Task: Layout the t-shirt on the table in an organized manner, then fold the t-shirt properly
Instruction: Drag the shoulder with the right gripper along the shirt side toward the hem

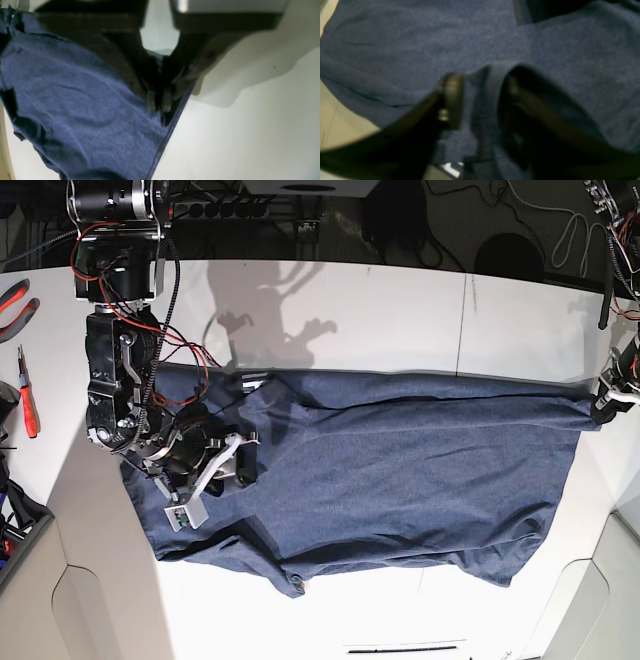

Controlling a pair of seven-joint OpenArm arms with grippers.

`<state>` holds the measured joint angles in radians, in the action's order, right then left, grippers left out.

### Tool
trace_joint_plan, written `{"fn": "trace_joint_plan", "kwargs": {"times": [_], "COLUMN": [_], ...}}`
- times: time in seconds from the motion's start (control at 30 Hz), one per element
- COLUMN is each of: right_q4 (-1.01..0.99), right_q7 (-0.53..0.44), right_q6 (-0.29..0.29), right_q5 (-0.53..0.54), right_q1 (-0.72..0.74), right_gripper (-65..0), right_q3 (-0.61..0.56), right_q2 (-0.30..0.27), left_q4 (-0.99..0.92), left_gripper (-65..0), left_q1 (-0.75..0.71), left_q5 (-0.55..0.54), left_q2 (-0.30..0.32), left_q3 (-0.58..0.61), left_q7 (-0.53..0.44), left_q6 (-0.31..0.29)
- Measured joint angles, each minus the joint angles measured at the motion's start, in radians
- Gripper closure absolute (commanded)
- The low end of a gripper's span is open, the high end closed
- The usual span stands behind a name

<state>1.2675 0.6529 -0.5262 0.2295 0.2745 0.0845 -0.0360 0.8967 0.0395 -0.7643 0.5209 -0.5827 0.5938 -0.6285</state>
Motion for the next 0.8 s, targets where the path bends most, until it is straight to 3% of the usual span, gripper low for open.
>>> {"fn": "trace_joint_plan", "kwargs": {"times": [0.07, 0.4, 0.47, 0.53, 0.6, 0.8], "right_q4": [0.0, 0.0, 0.0, 0.0, 0.006, 0.072], "right_q7": [-0.008, -0.018, -0.007, 0.048, 0.076, 0.13], "right_q6": [0.0, 0.003, 0.042, 0.08, 0.108, 0.108], "right_q5": [-0.014, -0.039, -0.073, -0.086, -0.088, -0.034], "right_q1": [0.003, 0.092, 0.106, 0.12, 0.123, 0.084], "right_gripper": [-29.5, -28.9, -19.9, -1.0, 0.0, 0.0], "right_q3": [0.0, 0.0, 0.0, 0.006, 0.027, 0.177], "right_q2": [0.0, 0.0, 0.0, 0.0, 0.0, 0.0], "left_q4": [0.0, 0.0, 0.0, 0.0, 0.0, 0.0], "left_gripper": [-16.9, -16.9, -16.9, -16.9, -16.9, -16.9], "left_q1": [0.0, 0.0, 0.0, 0.0, 0.0, 0.0], "left_q5": [0.0, -0.003, -0.003, -0.004, -0.004, -0.004], "left_q2": [0.0, 0.0, 0.0, 0.001, 0.0, 0.0], "left_q3": [0.0, 0.0, 0.0, 0.0, 0.0, 0.0], "left_q7": [0.0, -0.012, -0.019, -0.02, -0.02, -0.027], "left_q6": [0.0, 0.0, 0.0, -0.008, -0.039, -0.046]}}
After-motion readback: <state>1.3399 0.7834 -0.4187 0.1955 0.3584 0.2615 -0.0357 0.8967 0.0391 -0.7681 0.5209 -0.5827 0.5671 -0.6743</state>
